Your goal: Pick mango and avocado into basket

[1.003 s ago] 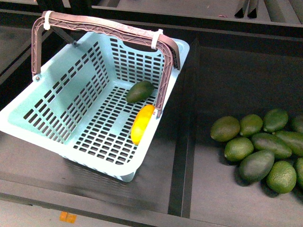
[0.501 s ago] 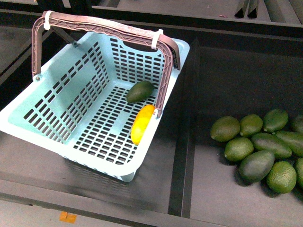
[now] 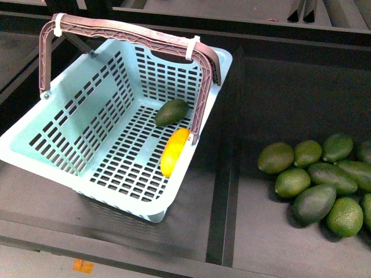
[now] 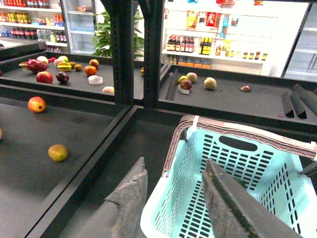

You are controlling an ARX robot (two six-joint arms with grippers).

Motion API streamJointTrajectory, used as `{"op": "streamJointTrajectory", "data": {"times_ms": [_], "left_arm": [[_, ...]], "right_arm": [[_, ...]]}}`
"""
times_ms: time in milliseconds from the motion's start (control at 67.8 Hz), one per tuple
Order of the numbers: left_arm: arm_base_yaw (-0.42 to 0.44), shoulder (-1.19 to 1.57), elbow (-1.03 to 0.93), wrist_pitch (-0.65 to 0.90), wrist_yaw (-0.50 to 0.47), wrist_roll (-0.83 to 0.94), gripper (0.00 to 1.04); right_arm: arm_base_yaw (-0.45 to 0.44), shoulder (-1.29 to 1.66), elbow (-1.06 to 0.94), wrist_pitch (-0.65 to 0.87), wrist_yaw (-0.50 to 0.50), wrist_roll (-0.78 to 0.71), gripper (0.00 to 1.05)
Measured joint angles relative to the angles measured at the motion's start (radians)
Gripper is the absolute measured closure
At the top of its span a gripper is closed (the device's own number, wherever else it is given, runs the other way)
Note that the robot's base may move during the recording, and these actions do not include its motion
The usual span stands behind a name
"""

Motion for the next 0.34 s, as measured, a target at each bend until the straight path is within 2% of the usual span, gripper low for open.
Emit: {"op": "streamJointTrajectory", "data": {"times_ms": [44,133,192,339], "left_arm": [[0.0,0.0,0.0,0.0,0.0,0.0,0.53],[0.0,0.0,0.0,0.0,0.0,0.0,0.21],[0.0,0.0,0.0,0.0,0.0,0.0,0.08],[0.0,0.0,0.0,0.0,0.0,0.001,0.08]], "right_arm": [[0.0,0.0,0.0,0.0,0.0,0.0,0.09],[0.0,0.0,0.0,0.0,0.0,0.0,0.09],[0.0,0.0,0.0,0.0,0.0,0.0,0.09],[0.0,0.0,0.0,0.0,0.0,0.0,0.09]]}}
